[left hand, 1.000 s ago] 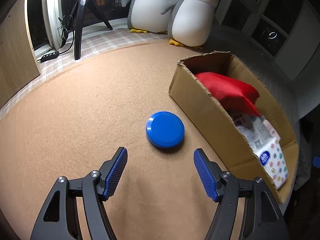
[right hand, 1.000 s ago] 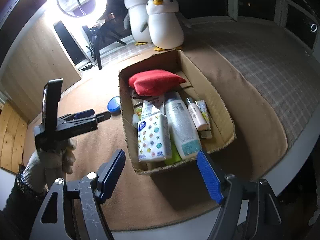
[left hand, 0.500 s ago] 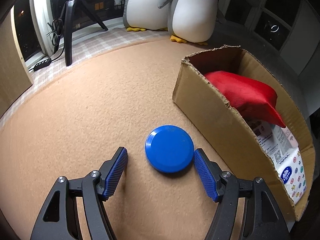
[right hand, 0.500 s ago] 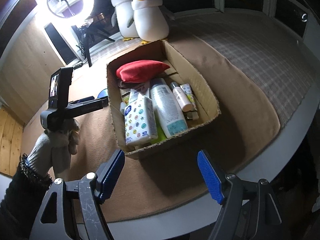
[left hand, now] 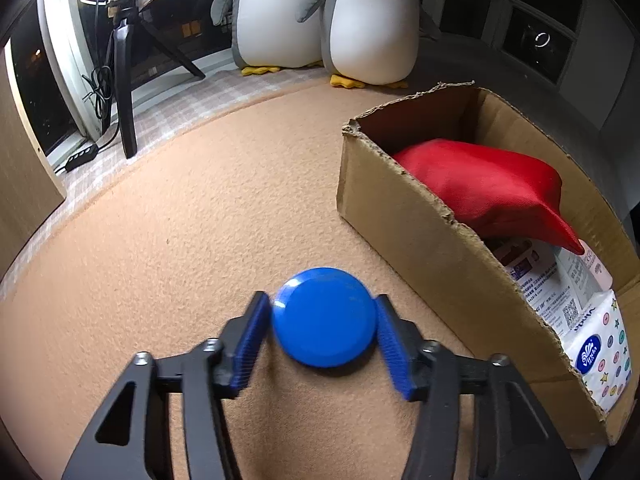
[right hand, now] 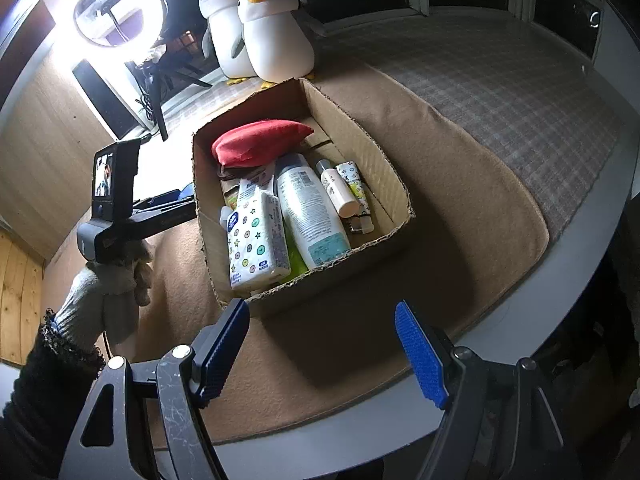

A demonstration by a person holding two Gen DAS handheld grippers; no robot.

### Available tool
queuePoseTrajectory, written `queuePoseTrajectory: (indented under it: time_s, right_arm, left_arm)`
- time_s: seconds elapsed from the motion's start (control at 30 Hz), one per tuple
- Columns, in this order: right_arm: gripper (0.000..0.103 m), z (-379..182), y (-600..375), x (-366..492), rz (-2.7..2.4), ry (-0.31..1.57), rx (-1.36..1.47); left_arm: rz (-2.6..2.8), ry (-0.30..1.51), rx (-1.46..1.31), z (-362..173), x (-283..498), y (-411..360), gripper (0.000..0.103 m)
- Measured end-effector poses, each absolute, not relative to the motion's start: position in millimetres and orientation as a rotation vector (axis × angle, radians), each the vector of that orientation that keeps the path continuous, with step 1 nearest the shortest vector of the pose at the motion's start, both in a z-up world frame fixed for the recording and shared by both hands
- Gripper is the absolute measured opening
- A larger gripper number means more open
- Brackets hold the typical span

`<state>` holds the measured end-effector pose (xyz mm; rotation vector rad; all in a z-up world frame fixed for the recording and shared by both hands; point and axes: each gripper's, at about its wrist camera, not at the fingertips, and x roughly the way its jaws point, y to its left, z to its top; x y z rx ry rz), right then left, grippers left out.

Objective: Organize objects
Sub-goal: 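Move the left tool to the blue round lid and close on it, then carry the blue lid into the box and open the left tool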

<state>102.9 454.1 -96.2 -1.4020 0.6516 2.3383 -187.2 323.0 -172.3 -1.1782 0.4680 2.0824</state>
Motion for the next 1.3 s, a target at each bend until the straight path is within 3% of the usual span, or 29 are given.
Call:
queuePoseTrajectory:
  time_s: [0.37,0.77,1.0,1.3]
  right_arm:
    - [0.072,-94,453,95,2.365,0.638,-1.399]
    - [0.072,-90,447,92,2.402,0.609,-1.392]
    - [0.072,-88,448,97,2.409,0.608,-1.381]
    - [0.072,-86,453,108,2.408,0.607,-1.367]
  left_arm:
    - [2.074,0.461,-1.194,-168,-178,312,0.054]
    - [2.081,0.377,-1.088,-107,-145,298,0.054]
    - [2.016,0.359,-1.018,-75,-114,320,0.054]
    - [1.929,0.386,-0.998,-74,-78,370,0.054]
